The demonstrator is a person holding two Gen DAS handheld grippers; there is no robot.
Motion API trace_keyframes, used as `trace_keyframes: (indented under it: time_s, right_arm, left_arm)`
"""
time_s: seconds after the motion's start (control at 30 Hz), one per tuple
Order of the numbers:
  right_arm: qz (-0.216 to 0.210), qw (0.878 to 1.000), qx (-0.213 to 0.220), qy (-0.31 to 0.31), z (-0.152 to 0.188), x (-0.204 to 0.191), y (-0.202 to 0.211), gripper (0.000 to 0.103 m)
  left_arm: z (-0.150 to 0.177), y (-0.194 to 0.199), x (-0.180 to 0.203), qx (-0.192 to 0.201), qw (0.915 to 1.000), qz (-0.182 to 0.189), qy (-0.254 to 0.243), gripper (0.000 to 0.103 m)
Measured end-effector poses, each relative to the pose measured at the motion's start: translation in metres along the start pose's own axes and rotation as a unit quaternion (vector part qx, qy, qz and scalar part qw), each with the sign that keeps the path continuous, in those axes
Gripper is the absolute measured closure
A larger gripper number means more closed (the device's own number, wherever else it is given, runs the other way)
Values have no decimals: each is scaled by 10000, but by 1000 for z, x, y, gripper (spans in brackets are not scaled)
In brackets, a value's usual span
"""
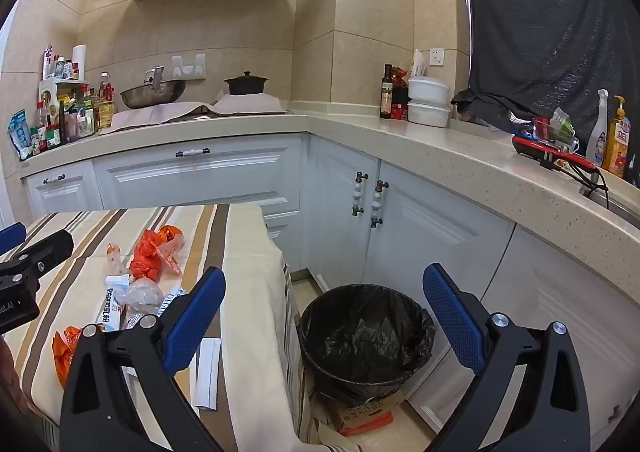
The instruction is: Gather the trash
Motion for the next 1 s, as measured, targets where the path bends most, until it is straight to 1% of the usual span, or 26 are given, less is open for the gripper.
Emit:
trace_keyframes:
  time_s: [0.3,0.33,0.6,0.63,0.97,1.0]
  right_arm:
    - [11,10000,-6,-3,-2,1,1,7]
    - [3,10000,13,6,-2,2,3,7]
    - [5,10000,21,1,-3,1,3,7]
    - [1,10000,21,0,-3,1,3,7]
    - [6,10000,32,-2,-4,-1,3,7]
    - [7,10000,30,-1,-4,-1,3,7]
  left_arm:
    - [-1,-3,7,52,10000,-12,-37,4]
    - [2,2,0,45,10000,1,20,4]
    - [5,5,3,35,10000,6,6,4]
    - [3,3,-2,32,10000,5,37,4]
    - [6,8,-2,57,10000,23,30,4]
    - [4,3,-3,25,10000,6,46,4]
Point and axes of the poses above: each gripper's, at about its wrist camera, not at the fingertips, and y roughly against the way its jaws point, x to its right, z to its underside, the point moved 2 cm from there along -y, roughly the way its jaws point, and after that the axes turned 1 degree about z, right-handed, at the moved point
